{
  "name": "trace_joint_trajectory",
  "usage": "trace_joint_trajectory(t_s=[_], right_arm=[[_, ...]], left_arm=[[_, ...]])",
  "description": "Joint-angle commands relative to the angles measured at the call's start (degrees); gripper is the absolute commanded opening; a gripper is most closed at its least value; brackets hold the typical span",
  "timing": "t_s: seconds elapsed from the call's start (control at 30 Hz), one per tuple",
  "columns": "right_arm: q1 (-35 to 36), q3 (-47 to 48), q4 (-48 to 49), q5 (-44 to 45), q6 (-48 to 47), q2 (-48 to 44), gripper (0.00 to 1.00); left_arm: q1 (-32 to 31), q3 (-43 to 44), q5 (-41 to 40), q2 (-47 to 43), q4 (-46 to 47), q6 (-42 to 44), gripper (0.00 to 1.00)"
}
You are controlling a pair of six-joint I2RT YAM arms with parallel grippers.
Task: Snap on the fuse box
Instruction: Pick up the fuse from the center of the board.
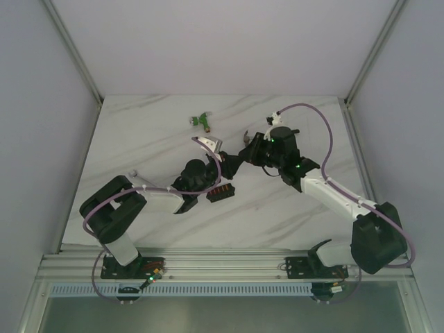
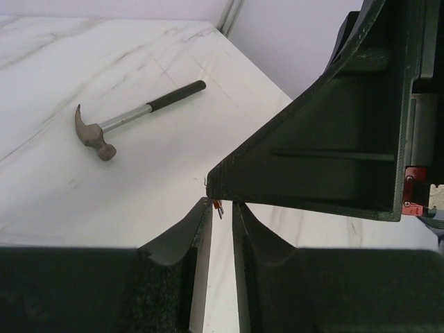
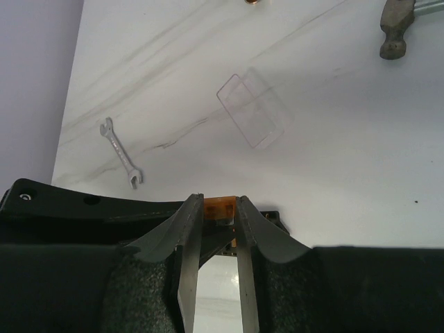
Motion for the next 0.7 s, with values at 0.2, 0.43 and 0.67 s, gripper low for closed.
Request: trace_joint_trajectory(t_s=[0.2,0.43,0.67], right_arm=[[0.48,-2.75,4.19,0.12,3.75,-2.32,0.21],[0.52,-3.8,5.08,0.72,5.23,-2.92,0.25],[0.44,-2.96,5.01,1.05,3.23,-4.22,0.39]], left_arm=[[-0.29,0.12,-0.6,0.83,5.27,-0.2,0.14],[-0.3,0.14,0.53,0.82,4.81,0.92,0.06],[-0.19,-0.48,1.24,-0.27,2.91,3.63,0.02]])
